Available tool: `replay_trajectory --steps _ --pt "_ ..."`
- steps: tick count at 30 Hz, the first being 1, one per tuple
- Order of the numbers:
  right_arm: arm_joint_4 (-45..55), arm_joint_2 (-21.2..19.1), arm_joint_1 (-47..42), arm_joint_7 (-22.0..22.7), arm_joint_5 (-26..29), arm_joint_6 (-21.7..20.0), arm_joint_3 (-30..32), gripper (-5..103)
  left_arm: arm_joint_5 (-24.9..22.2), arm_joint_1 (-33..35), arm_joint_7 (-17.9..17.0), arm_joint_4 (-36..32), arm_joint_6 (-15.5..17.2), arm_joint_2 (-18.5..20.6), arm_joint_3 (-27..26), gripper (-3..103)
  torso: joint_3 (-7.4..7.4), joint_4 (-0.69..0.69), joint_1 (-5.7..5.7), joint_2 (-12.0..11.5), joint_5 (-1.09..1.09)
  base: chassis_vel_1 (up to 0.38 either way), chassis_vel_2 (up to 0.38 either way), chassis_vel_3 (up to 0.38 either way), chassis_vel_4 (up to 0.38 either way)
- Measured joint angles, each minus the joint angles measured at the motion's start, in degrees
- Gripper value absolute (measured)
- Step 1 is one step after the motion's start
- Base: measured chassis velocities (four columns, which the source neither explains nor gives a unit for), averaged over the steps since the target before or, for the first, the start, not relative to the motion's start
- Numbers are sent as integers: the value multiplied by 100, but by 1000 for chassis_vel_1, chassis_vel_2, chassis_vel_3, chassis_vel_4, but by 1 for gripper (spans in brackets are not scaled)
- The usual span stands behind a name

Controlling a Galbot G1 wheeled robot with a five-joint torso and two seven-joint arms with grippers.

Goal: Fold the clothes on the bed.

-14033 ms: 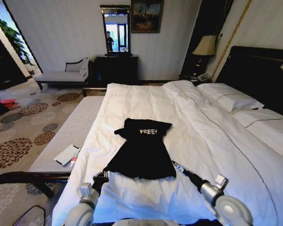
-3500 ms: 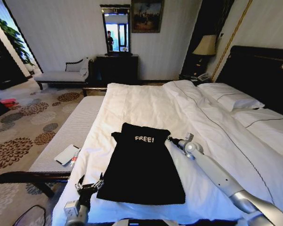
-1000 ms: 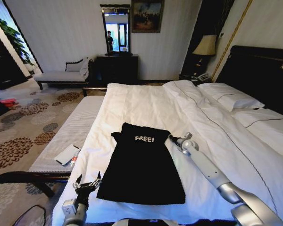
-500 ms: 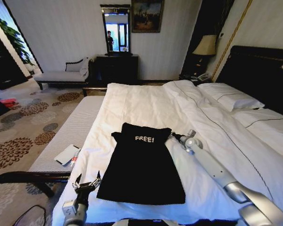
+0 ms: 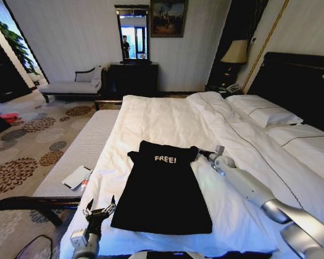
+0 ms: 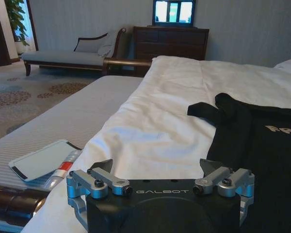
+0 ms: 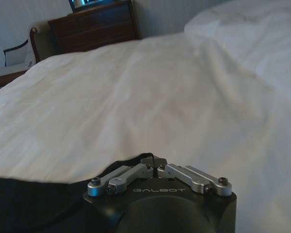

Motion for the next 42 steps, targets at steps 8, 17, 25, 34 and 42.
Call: replay_trajectory --steps 8,17,25,34,42 --pt "-157 -172 276 -125 -242 137 -263 0 -46 -51 4 19 15 64 41 100 0 -4 0 0 -2 0 0 0 0" --pt "292 -133 -402 -59 -354 206 131 13 -20 -23 11 2 17 78 65 100 0 -3 0 0 0 0 0 0 0" --pt "981 -275 -915 220 -216 54 849 45 36 -42 19 30 17 62 88 100 -1 -2 0 0 -1 0 0 0 0" --pt "1683 -318 -1681 731 868 -622 1929 73 55 -21 23 10 13 43 94 100 -1 -2 0 1 -2 0 0 0 0" --pt "1884 -137 -2535 770 1226 -886 2612 99 124 31 26 -18 12 46 110 100 -1 -3 -1 0 0 0 0 0 0"
